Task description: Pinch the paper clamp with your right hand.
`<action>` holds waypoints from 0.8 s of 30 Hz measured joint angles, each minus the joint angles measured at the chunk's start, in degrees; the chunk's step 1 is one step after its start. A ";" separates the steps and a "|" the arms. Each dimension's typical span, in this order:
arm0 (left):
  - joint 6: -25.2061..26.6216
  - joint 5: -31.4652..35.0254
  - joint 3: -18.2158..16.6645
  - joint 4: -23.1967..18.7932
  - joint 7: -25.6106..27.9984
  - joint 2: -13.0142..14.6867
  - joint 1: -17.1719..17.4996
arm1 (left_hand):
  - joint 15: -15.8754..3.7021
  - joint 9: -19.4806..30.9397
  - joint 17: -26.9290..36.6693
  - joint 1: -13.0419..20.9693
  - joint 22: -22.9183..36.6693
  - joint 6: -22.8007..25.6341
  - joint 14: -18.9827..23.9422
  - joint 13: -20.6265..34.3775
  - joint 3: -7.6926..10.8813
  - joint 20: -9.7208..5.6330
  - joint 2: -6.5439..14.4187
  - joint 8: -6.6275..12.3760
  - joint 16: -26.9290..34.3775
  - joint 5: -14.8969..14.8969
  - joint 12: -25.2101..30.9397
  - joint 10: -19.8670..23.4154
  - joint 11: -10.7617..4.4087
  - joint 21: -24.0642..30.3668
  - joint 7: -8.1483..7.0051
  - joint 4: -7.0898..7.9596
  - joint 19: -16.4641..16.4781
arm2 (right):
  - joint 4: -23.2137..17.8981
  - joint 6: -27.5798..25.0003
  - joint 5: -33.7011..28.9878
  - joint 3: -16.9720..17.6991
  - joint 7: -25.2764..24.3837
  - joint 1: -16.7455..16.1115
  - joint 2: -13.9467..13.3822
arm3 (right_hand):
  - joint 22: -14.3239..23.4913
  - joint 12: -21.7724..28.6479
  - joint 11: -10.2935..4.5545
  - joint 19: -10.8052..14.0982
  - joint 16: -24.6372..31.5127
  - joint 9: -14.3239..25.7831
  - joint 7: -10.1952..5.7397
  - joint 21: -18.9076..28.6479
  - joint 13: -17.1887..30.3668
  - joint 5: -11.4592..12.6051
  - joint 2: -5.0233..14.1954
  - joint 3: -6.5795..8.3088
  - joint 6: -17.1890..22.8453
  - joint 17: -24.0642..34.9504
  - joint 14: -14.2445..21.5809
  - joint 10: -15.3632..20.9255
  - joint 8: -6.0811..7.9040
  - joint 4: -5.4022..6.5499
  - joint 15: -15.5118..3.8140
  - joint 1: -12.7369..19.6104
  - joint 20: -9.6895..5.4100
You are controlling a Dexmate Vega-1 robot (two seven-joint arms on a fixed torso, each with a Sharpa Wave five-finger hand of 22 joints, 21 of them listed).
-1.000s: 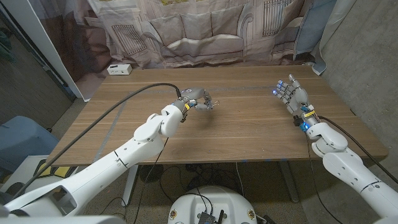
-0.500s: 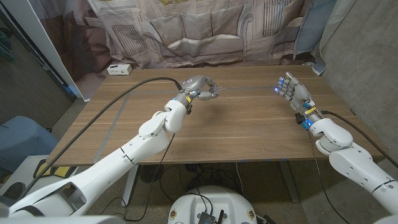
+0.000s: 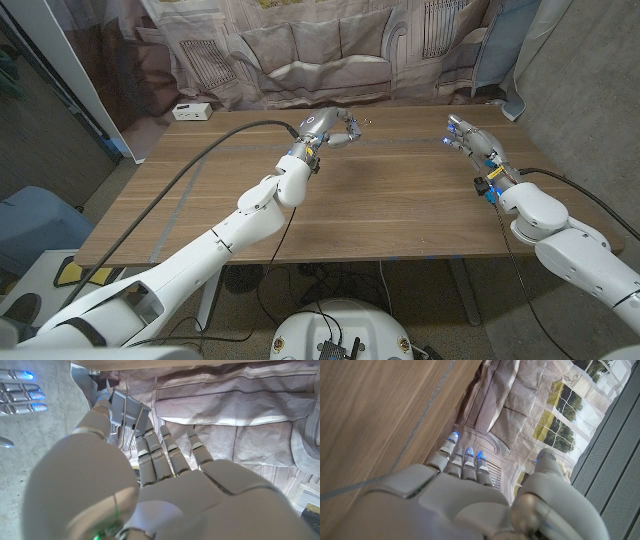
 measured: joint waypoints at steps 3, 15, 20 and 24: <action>-1.14 -0.75 0.45 1.30 1.42 -0.91 -0.62 | 0.19 -0.01 0.00 1.44 0.00 -0.22 0.19 0.01 -0.11 0.00 0.23 -0.06 -0.19 -0.01 -0.34 -0.02 -0.02 0.00 -0.22 0.08 0.00 | -1.07 -0.83 -1.49 0.27 -1.05 -0.26 -0.32 | 0.00 0.00 -0.19 0.27 0.00 0.00 0.07 0.00 0.00 0.00 -0.03 0.23 0.47 0.00 0.39 0.65 0.00 -0.23 0.03 0.58 -0.13; -6.86 -3.80 2.18 7.48 5.71 -4.56 -3.40 | 0.19 -0.04 0.01 1.81 -0.29 -0.50 0.18 0.33 -0.71 0.00 0.60 -0.78 -0.42 -0.03 -0.79 -0.53 -0.53 -0.44 -0.52 0.22 0.00 | -6.61 -6.04 -10.35 1.70 -6.42 -1.64 -1.48 | -0.14 0.47 -0.41 1.34 0.40 0.27 -0.10 0.00 0.00 0.00 0.05 1.04 0.71 -0.28 1.53 1.02 0.44 -0.57 -0.27 3.07 0.30; -9.55 -5.17 2.63 9.94 7.27 -5.93 -4.26 | 0.19 -0.08 0.01 1.81 -0.29 -0.40 0.18 0.51 -0.88 0.00 0.60 -1.18 -0.88 -0.09 -1.22 -0.54 -0.55 -0.44 -1.44 0.38 0.00 | -8.03 -9.19 -14.81 1.91 -8.60 -1.89 -1.72 | -0.14 0.47 -0.72 2.05 0.40 0.27 -0.10 0.00 0.00 0.00 0.03 1.49 0.70 -0.28 2.12 1.33 0.44 -0.73 -0.70 4.73 1.01; -11.05 -5.94 3.08 11.58 7.94 -6.97 -5.01 | 0.19 -0.08 -0.06 1.81 -0.29 -0.61 0.18 0.52 -1.11 0.00 0.60 -1.43 -0.88 -0.09 -1.27 -0.71 -0.95 -0.56 -1.64 0.16 0.00 | -11.09 -11.47 -17.90 2.15 -10.03 -2.25 -1.97 | -0.14 0.47 -0.93 2.32 0.40 0.27 -0.32 0.00 0.00 0.00 -0.32 1.81 0.92 -0.28 2.33 1.53 0.44 -0.87 -0.90 6.01 1.30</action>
